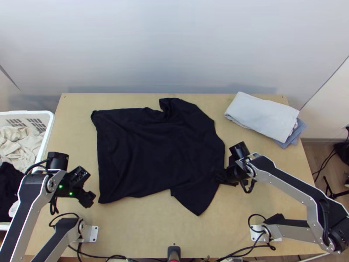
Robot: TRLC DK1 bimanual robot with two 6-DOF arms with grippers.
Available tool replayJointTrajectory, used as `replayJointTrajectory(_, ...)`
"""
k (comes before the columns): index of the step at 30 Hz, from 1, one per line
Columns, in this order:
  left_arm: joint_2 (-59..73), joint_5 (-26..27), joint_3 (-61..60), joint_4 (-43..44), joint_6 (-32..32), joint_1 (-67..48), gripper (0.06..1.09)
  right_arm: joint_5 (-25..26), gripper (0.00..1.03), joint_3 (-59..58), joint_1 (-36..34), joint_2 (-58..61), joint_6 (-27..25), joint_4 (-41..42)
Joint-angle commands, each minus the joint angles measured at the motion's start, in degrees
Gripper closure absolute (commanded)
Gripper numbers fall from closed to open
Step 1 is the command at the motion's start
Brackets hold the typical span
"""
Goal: Fold the t-shirt
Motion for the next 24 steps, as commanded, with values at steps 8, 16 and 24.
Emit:
replayJointTrajectory(8, 0.1, 2.3, -4.5, -0.4, -8.6, -17.6, 0.20, 2.3, 1.00, 0.8, 0.2, 0.5, -1.2, 1.5)
replayJointTrajectory(16, 5.8, 2.1, -5.3, 4.3, -6.9, -19.3, 0.37, 2.3, 1.00, 0.8, 0.0, 0.1, -1.3, 1.0)
replayJointTrajectory(24, 9.7, 1.0, -6.1, 8.9, -4.0, -14.3, 0.56, 2.4, 1.00, 0.2, -0.5, -1.1, -1.2, 0.2)
